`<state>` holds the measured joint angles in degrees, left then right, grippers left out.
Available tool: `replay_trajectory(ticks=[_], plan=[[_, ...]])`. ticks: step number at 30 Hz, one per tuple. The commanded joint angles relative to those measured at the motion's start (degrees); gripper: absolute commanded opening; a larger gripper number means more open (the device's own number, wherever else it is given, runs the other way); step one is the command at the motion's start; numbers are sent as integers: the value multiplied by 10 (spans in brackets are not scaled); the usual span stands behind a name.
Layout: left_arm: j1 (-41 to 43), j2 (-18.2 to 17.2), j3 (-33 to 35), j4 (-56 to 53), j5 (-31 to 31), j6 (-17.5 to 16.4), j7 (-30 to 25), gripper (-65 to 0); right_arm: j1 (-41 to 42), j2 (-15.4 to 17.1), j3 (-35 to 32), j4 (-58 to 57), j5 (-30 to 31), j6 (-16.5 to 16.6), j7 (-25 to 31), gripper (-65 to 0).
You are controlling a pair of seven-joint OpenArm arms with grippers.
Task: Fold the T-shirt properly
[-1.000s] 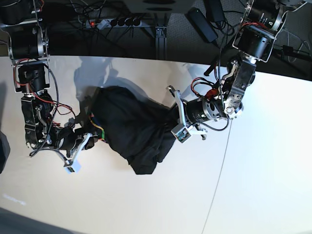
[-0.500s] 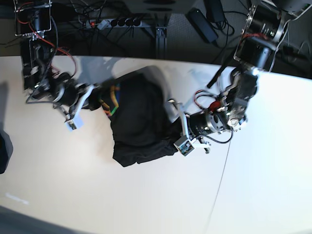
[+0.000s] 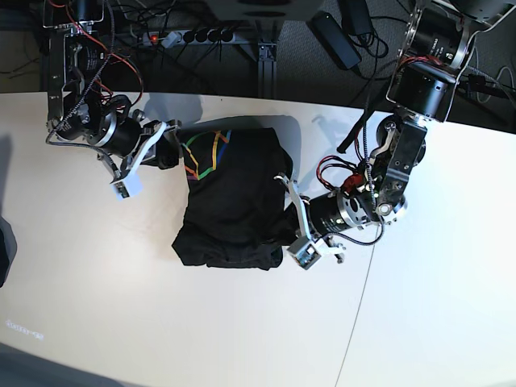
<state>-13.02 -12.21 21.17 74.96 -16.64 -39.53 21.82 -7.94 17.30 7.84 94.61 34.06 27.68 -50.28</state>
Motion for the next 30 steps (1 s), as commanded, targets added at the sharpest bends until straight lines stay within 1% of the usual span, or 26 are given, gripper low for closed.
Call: replay_trajectory(ticks=[1,2,5,8,11,14,17,20,24,26,28,30], plan=[[-14,-2,-24,17,-19,-5,-3,-650,6,8,20,11,9,36,11,-650],[-14,-2,-45,25,-32,-5,16,-650,6,8,36,12,9,36,8,-650],[-7,-10,-95,75,-81,-5,97,-650,3,8,85,25,9,36,-13,-650],[38,-41,-123,165,-134,-5,146,-650,-28,8,125,71,10,37,-25,-650],[112,-85,-141,258,-153,-5,162,-650,-82,8,158,132,11,37,-27,-650],[191,-123,-167,324,-179,-5,183,-650,-138,8,191,181,12,36,-29,-650],[270,-156,-204,372,-214,-5,214,-650,-195,8,228,206,40,36,-41,-650],[355,-182,-252,396,-236,-5,225,-650,-254,8,259,212,72,36,-54,-650],[453,-188,-314,398,-247,-5,252,-650,-322,8,272,212,86,36,-66,-650],[501,-188,-335,398,-247,-5,254,-650,-352,8,272,211,85,36,-66,-650],[547,-188,-341,398,-239,-5,254,-650,-385,8,272,206,85,36,-66,-650],[586,-185,-339,394,-212,-5,252,-650,-413,8,272,194,85,36,-66,-650]])
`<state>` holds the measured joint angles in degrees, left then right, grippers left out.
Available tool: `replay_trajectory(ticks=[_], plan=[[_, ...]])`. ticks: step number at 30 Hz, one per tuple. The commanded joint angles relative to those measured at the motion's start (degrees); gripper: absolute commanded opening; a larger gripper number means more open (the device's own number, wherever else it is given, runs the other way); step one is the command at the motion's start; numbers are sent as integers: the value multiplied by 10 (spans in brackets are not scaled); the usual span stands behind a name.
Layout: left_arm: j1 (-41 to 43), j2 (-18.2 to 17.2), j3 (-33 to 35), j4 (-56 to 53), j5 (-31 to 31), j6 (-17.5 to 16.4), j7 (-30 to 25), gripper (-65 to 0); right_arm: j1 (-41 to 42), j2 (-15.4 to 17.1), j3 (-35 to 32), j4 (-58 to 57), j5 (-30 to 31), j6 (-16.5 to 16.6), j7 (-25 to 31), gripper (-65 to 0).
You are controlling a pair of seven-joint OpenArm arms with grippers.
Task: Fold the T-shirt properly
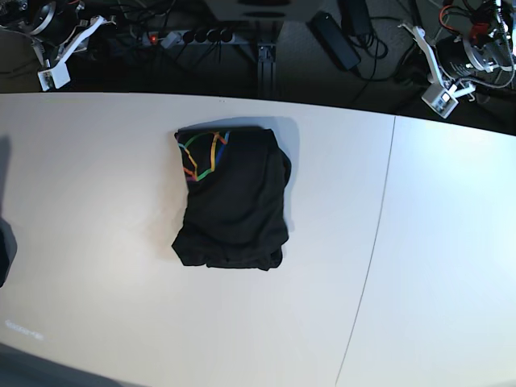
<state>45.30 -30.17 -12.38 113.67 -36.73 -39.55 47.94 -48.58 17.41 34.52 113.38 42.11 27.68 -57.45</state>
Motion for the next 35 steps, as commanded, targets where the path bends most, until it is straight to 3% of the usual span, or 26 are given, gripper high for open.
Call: replay_trajectory(ticks=[1,4,8,13,16,21,25,30,35], plan=[[17,-1,-3,2,4,-4,-10,-650,-19,7,5,-3,5,36,5,-650],[30,0,-3,-35,15,-4,-9,-650,-39,3,5,-46,5,35,2,-650],[26,0,7,-128,14,59,-3,-650,-48,-35,5,-132,3,34,-38,-650],[-27,0,75,-267,45,90,1,-650,-25,-83,5,-271,-6,25,-38,-650],[-79,0,140,-362,60,121,1,-650,12,-96,4,-360,-63,22,-40,-650],[-194,7,271,-522,92,169,-2,-650,97,-96,3,-518,-134,-45,-38,-650],[-280,40,332,-643,124,203,-6,-650,176,-97,3,-618,-171,-85,-39,-650],[-349,101,348,-759,124,209,-17,-650,263,-97,3,-680,-183,-84,-41,-650],[-354,136,348,-774,154,209,-32,-650,315,-97,3,-690,-183,-83,-64,-650]])
